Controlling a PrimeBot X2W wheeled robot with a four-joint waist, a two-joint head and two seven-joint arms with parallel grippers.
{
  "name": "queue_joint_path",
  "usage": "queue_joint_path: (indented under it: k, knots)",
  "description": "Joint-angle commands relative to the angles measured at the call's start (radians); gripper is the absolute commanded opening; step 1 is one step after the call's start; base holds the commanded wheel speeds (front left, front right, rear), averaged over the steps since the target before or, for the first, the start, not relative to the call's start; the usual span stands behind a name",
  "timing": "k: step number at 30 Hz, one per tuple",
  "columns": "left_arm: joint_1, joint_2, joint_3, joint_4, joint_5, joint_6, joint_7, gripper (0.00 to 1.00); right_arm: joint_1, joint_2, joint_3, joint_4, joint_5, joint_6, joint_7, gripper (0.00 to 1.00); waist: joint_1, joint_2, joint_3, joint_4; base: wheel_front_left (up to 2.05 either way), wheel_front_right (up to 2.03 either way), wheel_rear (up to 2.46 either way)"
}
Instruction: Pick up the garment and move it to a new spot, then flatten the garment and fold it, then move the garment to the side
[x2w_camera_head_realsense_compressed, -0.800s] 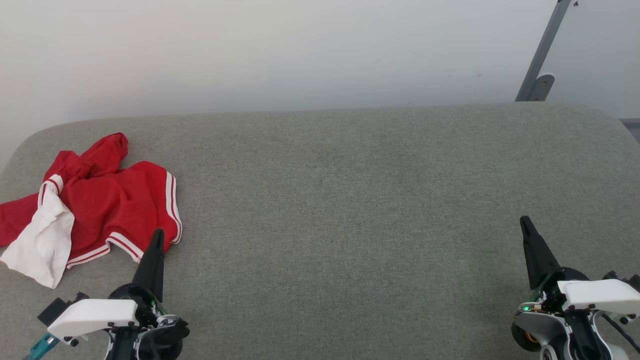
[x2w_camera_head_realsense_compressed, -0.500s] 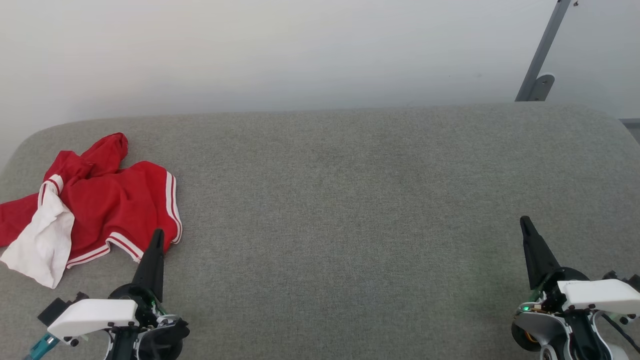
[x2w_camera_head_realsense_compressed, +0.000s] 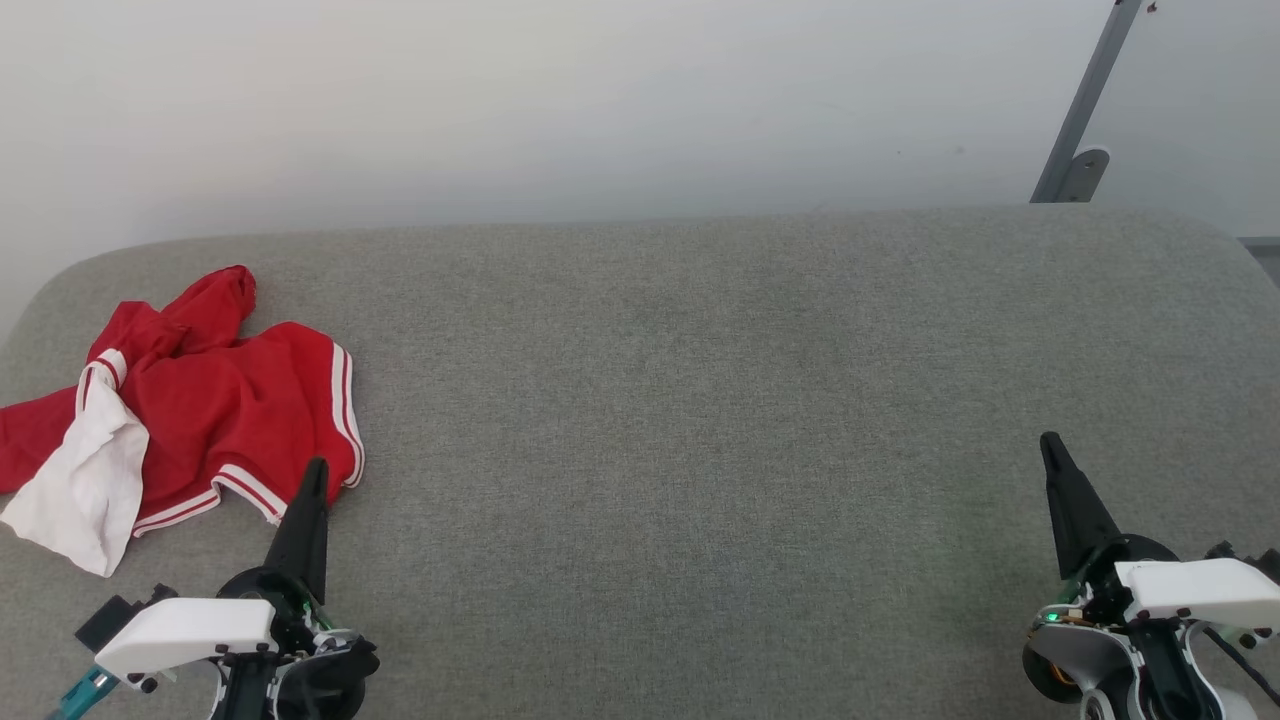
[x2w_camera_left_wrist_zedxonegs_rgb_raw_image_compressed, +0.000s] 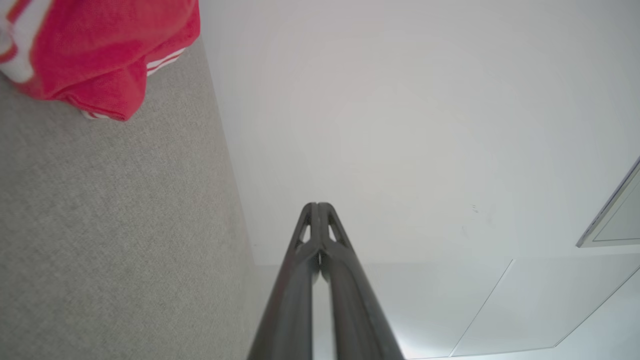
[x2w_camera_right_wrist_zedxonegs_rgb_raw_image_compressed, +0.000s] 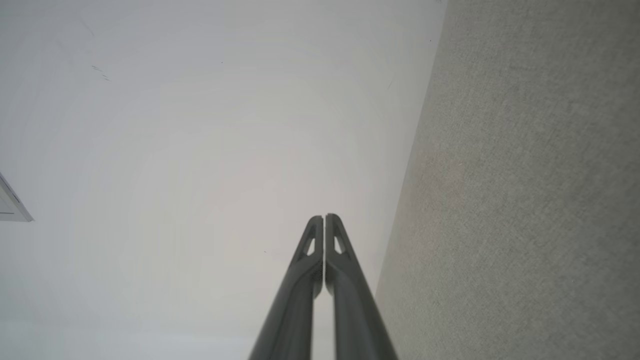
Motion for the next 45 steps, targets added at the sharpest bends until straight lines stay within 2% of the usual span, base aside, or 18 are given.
queue_joint_path:
  k: [1, 15, 16, 25, 31, 45]
  knots:
    - [-0.013, 0.001, 0.001, 0.0, 0.003, 0.002, 0.001, 0.0, -0.004, 0.001, 0.0, 0.001, -0.003, 0.0, 0.001, 0.0, -0.0001, 0.0, 0.0, 0.0, 0.0, 0.0, 0.0]
    - [-0.013, 0.001, 0.001, 0.0, 0.003, 0.002, 0.001, 0.0, -0.004, 0.001, 0.0, 0.001, -0.003, 0.0, 0.001, 0.0, -0.0001, 0.0, 0.0, 0.0, 0.0, 0.0, 0.0]
    - [0.001, 0.0, 0.0, 0.003, 0.0, 0.0, 0.0, 1.0, 0.001, 0.0, 0.0, 0.003, 0.0, 0.0, 0.0, 1.0, 0.0, 0.0, 0.0, 0.0, 0.0, 0.0, 0.0]
    - [0.012, 0.015, 0.011, 0.007, 0.018, 0.0, -0.02, 1.0, -0.011, 0.002, 0.008, 0.037, -0.018, 0.0, -0.023, 1.0, 0.0, 0.0, 0.001, 0.001, 0.0, 0.0, 0.0]
    - [0.009, 0.052, 0.002, -0.016, 0.07, 0.0, -0.06, 1.0, -0.042, -0.019, 0.033, 0.047, -0.093, 0.0, -0.062, 1.0, 0.0, 0.0, 0.004, 0.002, 0.0, 0.0, 0.0]
    - [0.02, 0.103, -0.006, -0.032, 0.404, 0.0, -0.12, 1.0, -0.067, -0.039, 0.037, 0.012, -0.421, 0.0, -0.12, 1.0, 0.0, 0.0, 0.011, 0.004, 0.0, 0.0, 0.0]
